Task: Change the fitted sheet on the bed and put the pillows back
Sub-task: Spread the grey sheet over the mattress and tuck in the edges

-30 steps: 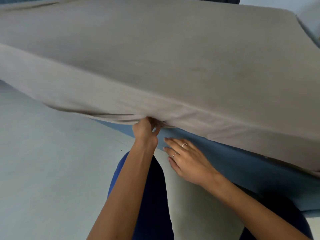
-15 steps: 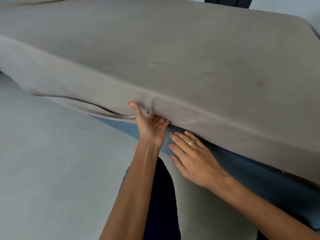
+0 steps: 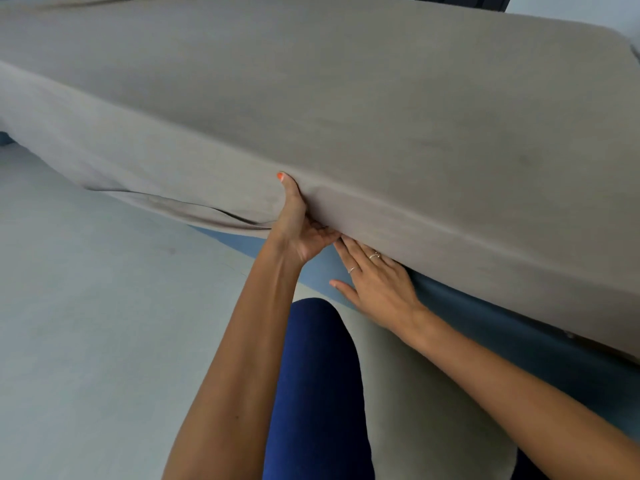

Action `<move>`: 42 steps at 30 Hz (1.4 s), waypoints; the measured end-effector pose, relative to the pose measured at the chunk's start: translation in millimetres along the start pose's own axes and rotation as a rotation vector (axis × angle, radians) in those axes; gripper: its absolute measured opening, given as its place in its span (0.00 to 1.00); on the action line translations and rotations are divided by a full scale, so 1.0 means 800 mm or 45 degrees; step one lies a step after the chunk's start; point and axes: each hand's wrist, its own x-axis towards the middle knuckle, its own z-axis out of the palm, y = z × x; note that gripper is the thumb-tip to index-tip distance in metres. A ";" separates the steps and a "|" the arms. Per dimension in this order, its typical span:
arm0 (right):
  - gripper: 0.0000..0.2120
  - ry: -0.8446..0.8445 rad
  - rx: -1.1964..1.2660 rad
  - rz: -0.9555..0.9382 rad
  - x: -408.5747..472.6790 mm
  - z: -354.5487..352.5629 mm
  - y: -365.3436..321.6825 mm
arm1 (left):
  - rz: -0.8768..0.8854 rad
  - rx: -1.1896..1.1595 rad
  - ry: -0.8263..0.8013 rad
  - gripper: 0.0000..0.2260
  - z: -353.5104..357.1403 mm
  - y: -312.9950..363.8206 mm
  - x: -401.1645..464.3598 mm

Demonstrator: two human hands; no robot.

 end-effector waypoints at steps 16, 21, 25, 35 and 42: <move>0.32 0.006 0.075 0.529 0.070 0.002 -0.031 | 0.315 -0.115 0.563 0.14 -0.038 -0.002 0.028; 0.33 -0.217 0.329 0.643 0.101 -0.003 -0.045 | 0.337 -0.183 0.529 0.14 -0.035 -0.001 0.028; 0.36 -0.243 0.413 0.689 0.116 0.001 -0.055 | 0.275 -0.231 0.429 0.18 -0.040 0.001 0.023; 0.40 -0.533 0.348 -0.306 0.045 -0.037 0.003 | 0.282 -0.514 0.089 0.46 -0.056 0.028 0.047; 0.18 -0.269 0.471 -0.796 0.006 -0.085 -0.008 | 0.246 -0.313 0.018 0.34 -0.055 0.060 0.061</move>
